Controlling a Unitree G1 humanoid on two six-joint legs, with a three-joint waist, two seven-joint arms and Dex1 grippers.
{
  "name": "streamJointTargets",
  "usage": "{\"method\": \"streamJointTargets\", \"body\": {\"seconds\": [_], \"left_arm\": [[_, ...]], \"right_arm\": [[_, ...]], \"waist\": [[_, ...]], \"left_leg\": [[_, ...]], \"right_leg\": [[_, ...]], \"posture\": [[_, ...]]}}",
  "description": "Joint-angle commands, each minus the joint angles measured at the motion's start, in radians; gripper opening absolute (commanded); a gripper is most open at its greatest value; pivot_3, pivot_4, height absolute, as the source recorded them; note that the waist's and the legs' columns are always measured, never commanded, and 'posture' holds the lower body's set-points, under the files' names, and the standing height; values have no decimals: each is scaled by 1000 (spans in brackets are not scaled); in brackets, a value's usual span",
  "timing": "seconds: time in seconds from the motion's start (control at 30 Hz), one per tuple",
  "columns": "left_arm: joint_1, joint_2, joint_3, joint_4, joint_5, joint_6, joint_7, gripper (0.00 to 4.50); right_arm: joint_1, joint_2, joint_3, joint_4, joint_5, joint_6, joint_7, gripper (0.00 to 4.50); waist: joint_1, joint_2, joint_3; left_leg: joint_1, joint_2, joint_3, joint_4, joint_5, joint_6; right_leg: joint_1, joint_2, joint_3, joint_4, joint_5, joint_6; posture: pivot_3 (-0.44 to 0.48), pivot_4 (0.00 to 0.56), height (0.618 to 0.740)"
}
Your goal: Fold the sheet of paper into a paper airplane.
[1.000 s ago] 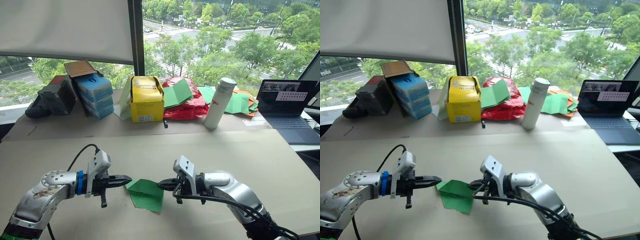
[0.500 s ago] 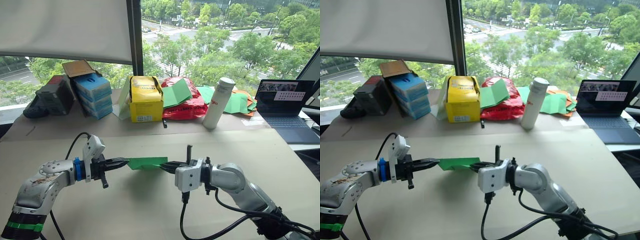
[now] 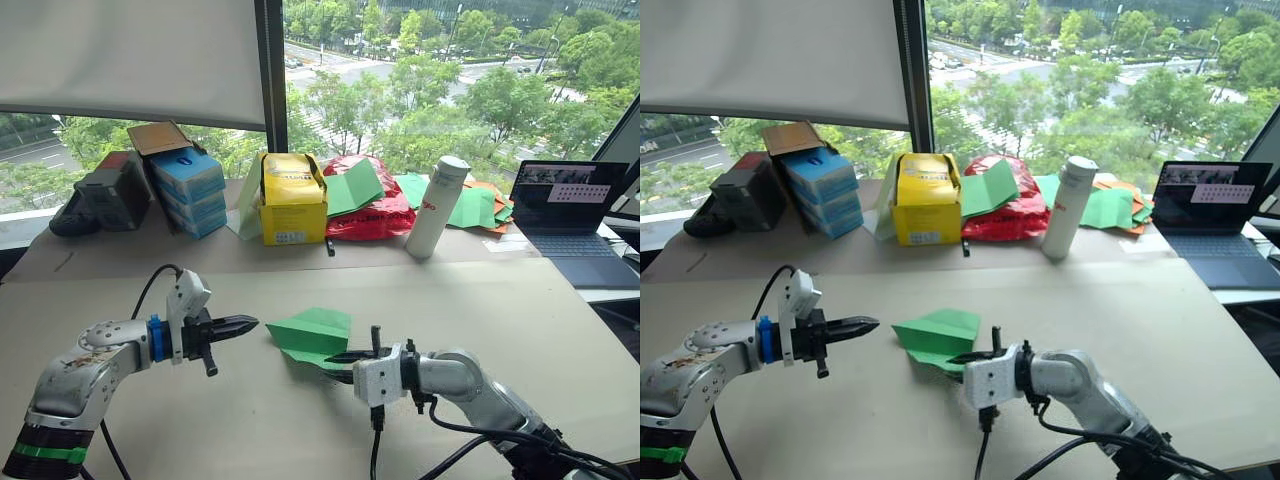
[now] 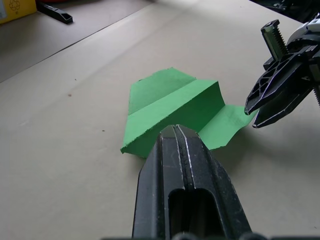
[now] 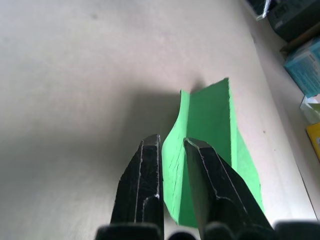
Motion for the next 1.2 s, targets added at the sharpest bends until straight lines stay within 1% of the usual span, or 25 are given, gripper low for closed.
{"method": "streamJointTargets", "body": {"seconds": [0.03, 0.1, 0.13, 0.2, 0.23, 0.4, 0.53, 0.6, 0.63, 0.73, 0.83, 1.0, 1.1, 1.2], "left_arm": [[1, 0, 6, -29, -7, -9, -3, 0], [1, -2, 3, -30, -5, -10, -2, 0], [0, -4, -1, -31, -4, -11, -1, 0], [-3, -7, -8, -31, 0, -13, -2, 0], [-4, -7, -9, -31, 0, -14, -2, 0], [-41, -24, -29, -15, 8, -19, 3, 0], [-86, -43, -50, 8, 22, -28, 6, 0], [-122, -58, -78, 34, 42, -42, 2, 0], [-157, -74, -101, 62, 61, -53, 3, 0], [-246, -116, -166, 153, 119, -96, -14, 0], [-327, -155, -225, 272, 183, -162, -45, 0], [-501, -227, -347, 569, 342, -343, -113, 0], [-594, -250, -430, 729, 459, -491, -168, 0], [-636, -277, -449, 773, 473, -538, -243, 0]], "right_arm": [[-43, 11, -73, -171, 217, 282, 70, 929], [-50, 25, -92, -207, 278, 378, 72, 929], [-52, 46, -105, -216, 329, 446, 62, 694], [-65, 77, -91, -176, 302, 536, 13, 102], [-70, 83, -80, -159, 271, 553, -4, 47], [-58, 105, -29, -62, 176, 577, -58, 47], [-13, 76, 17, -97, 168, 604, -8, 47], [7, 47, 50, -105, 154, 632, 19, 47], [10, 31, 73, -93, 128, 635, 26, 47], [2, 32, 92, -62, 115, 679, 26, 47], [-2, 68, 70, -43, 134, 733, 7, 47], [4, 72, 61, -51, 123, 774, 0, 47], [12, 79, 59, -63, 124, 786, -6, 47], [20, 83, 61, -71, 121, 795, -12, 47]], "waist": [[1, 0, 0], [3, 0, 0], [5, 0, 0], [5, 0, 0], [6, 0, 0], [11, 0, 0], [14, 0, 0], [15, 0, 0], [17, 0, 0], [22, 0, 0], [22, 0, 0], [20, -1, 0], [20, -1, 0], [19, -1, 0]], "left_leg": [[0, 0, -1, 0, -2, 4], [1, 0, -3, 0, -2, 4], [1, 0, -3, 0, -2, 4], [1, 0, -3, 0, -2, 4], [1, -1, -3, 0, -2, 4], [0, -2, -2, 0, 0, 0], [0, -3, -2, 0, 1, -2], [0, -3, -2, 0, 1, -2], [0, -2, -2, 0, 1, -1], [2, -2, -1, 2, -3, 5], [4, -2, -1, 2, -3, 5], [4, -2, -1, 3, -3, 5], [3, -3, 0, 3, -3, 5], [3, -3, 0, 4, -3, 6]], "right_leg": [[1, -1, 0, 0, 0, 0], [2, -5, -2, 0, 0, 0], [2, -6, -2, 0, 0, 0], [2, -7, -2, -1, 0, 0], [2, -8, -3, 0, 0, 0], [2, -10, -5, 0, 0, 0], [2, -7, -5, -1, 0, 0], [2, -2, -5, -1, 0, 0], [3, -2, -5, -1, 0, 0], [5, 1, -6, -1, 1, 1], [6, 2, -8, -1, 1, 1], [6, 3, -9, -1, 1, 1], [6, 4, -10, -1, 1, 1], [6, 3, -9, -1, 1, 1]], "posture": [[0, 150, 740], [0, 150, 740], [0, 150, 740], [0, 150, 740], [0, 150, 740], [0, 150, 740], [0, 150, 740], [0, 150, 740], [0, 150, 740], [0, 150, 740], [0, 150, 740], [0, 150, 740], [0, 150, 740], [0, 150, 740]]}}
